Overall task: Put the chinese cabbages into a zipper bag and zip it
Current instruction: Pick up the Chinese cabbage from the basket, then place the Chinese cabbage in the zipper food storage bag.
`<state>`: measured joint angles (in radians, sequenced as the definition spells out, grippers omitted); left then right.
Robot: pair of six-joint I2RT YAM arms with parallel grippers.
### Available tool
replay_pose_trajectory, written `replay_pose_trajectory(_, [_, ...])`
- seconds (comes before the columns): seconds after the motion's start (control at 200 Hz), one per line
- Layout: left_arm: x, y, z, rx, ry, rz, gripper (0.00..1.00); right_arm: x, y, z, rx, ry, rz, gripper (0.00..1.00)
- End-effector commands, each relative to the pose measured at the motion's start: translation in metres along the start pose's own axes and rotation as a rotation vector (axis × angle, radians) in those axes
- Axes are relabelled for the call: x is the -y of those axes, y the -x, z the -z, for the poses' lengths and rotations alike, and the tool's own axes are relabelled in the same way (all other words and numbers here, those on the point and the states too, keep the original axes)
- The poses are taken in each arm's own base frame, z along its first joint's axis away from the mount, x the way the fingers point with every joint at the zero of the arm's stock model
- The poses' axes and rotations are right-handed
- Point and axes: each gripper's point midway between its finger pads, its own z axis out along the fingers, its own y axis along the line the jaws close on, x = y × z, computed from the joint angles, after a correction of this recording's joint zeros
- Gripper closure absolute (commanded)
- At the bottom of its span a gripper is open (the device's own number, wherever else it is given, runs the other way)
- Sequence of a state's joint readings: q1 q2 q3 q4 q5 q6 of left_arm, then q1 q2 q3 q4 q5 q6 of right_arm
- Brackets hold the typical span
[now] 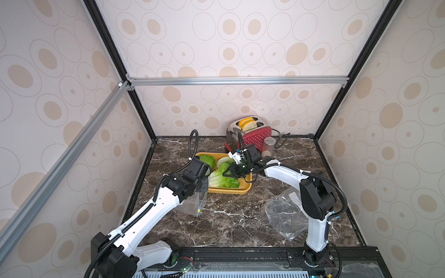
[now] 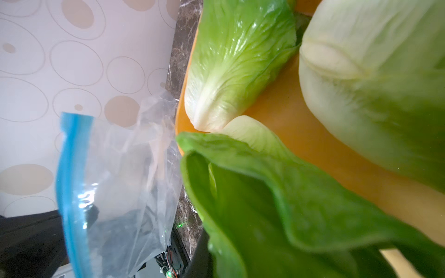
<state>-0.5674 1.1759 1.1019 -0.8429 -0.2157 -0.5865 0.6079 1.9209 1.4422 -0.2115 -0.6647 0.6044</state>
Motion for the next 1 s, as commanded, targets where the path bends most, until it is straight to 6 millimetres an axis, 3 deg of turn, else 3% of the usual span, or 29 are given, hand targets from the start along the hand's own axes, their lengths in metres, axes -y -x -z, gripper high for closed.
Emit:
replay_pose_trajectory(0.0, [-0.009, 0.015, 0.026, 0.022, 0.02, 0.004, 1.0, -0.024, 0.015, 0.033, 0.091, 0.01, 0.01, 1.0])
replay_pose_trajectory(0.215, [-0.016, 0.021, 0.038, 0.023, 0.061, -0.025, 1.0, -0.039, 0.015, 0.095, 0.19, -0.013, -0.021, 1.0])
replay_pose_trajectory(0.325, [-0.008, 0.023, 0.036, 0.019, 0.029, -0.022, 1.0, -0.053, 0.011, 0.132, 0.253, -0.018, -0.018, 1.0])
replay_pose_trajectory(0.421, [0.005, 0.027, 0.033, 0.02, -0.032, -0.008, 1.0, -0.071, 0.008, 0.153, 0.288, 0.003, -0.003, 1.0])
replay_pose_trajectory(0.661, [0.046, 0.034, 0.018, 0.023, -0.215, 0.048, 1.0, -0.114, 0.008, 0.159, 0.277, 0.117, 0.008, 0.99])
replay_pose_trajectory(0.996, [0.062, 0.031, 0.003, 0.01, -0.284, 0.071, 1.0, -0.145, 0.022, 0.152, 0.282, 0.179, 0.021, 0.98])
